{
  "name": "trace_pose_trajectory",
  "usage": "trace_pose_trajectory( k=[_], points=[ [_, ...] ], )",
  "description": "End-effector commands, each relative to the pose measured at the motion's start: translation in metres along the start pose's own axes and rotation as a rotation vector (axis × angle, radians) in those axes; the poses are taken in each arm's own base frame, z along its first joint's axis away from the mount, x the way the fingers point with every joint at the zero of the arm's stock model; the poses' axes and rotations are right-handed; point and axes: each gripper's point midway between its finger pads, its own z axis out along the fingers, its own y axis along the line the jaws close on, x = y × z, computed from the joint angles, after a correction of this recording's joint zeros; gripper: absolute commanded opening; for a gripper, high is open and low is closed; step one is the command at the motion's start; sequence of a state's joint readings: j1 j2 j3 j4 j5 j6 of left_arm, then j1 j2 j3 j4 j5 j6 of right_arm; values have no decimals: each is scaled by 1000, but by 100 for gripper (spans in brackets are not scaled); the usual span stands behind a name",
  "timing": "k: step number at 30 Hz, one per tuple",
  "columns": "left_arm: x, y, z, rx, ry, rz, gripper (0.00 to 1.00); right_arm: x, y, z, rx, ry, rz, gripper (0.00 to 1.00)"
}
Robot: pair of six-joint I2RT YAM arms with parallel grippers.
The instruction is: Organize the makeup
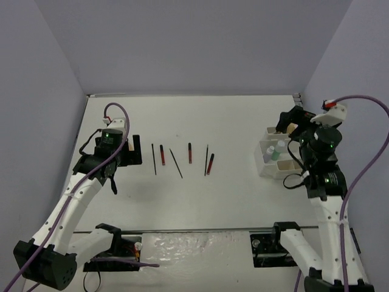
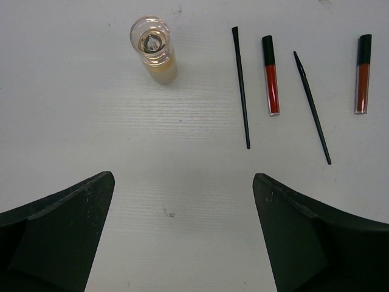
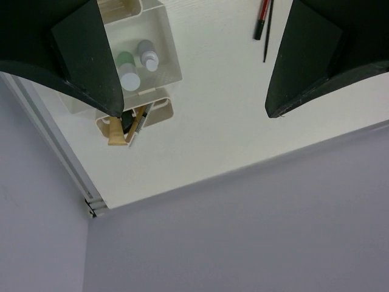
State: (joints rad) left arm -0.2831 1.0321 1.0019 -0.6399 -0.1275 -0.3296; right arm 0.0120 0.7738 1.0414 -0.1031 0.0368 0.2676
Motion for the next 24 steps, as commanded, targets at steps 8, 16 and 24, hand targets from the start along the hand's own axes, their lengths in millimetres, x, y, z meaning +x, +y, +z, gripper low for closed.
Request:
trace_pose_trajectory(
  k=[8, 16, 24],
  points=[
    [-38, 16, 60, -133, -114, -217, 93, -25, 32, -77, -234, -116, -6, 100],
    [-38, 25, 105, -210, -178, -279, 89, -13, 36, -89, -274, -119, -31, 100],
    [-35, 27, 131, -242, -187, -266, 87, -6, 38, -99, -305, -124, -56, 100]
  ],
)
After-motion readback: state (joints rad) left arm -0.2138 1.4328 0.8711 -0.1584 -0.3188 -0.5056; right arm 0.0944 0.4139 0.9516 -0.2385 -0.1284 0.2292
